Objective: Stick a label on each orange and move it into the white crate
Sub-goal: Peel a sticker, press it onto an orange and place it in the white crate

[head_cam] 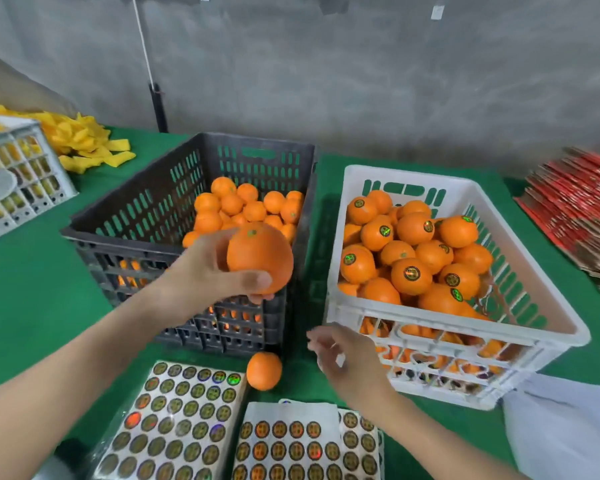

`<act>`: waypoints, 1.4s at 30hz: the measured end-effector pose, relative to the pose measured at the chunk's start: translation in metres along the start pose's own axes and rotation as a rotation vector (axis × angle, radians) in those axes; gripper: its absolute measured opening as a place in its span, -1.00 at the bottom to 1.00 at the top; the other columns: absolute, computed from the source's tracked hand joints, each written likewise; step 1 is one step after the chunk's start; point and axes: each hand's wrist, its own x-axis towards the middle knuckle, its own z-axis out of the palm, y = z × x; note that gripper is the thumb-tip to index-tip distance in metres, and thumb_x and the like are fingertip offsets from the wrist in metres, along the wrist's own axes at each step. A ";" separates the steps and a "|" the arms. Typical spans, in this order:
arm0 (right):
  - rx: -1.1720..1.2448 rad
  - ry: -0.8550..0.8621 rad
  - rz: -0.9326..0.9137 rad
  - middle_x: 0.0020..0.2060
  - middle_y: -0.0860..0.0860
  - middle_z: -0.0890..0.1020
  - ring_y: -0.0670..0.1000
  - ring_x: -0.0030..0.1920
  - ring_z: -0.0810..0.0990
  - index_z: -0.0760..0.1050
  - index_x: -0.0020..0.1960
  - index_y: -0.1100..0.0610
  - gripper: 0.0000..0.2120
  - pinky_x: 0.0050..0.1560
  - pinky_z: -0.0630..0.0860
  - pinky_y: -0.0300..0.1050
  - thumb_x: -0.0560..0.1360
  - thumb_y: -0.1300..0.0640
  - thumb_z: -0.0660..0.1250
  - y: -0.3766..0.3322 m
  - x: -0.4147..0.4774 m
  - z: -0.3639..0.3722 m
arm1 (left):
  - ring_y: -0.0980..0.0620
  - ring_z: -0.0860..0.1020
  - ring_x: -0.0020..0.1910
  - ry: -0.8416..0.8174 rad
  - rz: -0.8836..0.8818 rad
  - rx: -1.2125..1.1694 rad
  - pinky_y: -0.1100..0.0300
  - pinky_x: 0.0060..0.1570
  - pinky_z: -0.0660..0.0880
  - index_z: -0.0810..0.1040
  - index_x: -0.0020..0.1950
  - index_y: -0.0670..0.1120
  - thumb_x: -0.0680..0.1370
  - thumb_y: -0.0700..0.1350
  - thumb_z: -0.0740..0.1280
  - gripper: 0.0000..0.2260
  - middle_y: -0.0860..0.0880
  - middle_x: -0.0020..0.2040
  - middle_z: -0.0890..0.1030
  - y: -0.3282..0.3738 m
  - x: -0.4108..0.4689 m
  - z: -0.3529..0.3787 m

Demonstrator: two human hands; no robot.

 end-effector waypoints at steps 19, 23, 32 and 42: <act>0.115 -0.166 0.344 -0.30 -0.06 0.51 -0.19 -0.33 0.42 0.43 -0.05 0.04 -0.86 -0.33 0.31 -0.42 0.47 0.25 0.31 0.039 -0.033 0.013 | 0.09 0.57 -0.03 -0.398 -0.598 0.053 0.20 0.13 0.40 0.58 -0.02 -0.19 0.14 0.28 0.38 -0.36 0.00 -0.08 0.66 -0.119 -0.016 0.081; 0.092 -0.103 0.313 -0.24 -0.08 0.50 -0.16 -0.24 0.42 0.41 -0.11 -0.05 -0.79 -0.27 0.34 -0.46 0.48 0.25 0.33 0.038 -0.036 0.006 | -0.05 0.58 0.13 -0.396 -0.567 -0.002 0.09 0.30 0.41 0.59 0.09 -0.17 0.12 0.33 0.47 -0.26 -0.08 0.06 0.67 -0.119 -0.009 0.082; -0.277 0.093 -0.022 0.17 -0.05 0.46 -0.09 0.23 0.36 0.67 -0.07 0.04 -0.85 0.32 0.22 -0.32 0.37 0.19 0.49 0.038 -0.047 0.018 | -0.14 0.59 0.11 -0.266 -0.795 -0.355 0.01 0.26 0.42 0.46 0.30 -0.16 0.03 0.30 0.57 -0.03 -0.22 0.15 0.63 -0.127 -0.001 0.071; -0.511 0.344 -0.458 -0.12 0.02 0.59 0.01 -0.09 0.45 0.64 -0.15 0.10 -0.82 0.02 0.34 -0.15 0.48 0.08 0.29 0.043 -0.051 0.025 | -0.14 0.67 -0.12 -0.190 -0.928 -0.551 0.07 -0.04 0.57 0.53 0.18 -0.26 0.22 0.25 0.40 -0.28 -0.26 0.01 0.66 -0.138 0.000 0.069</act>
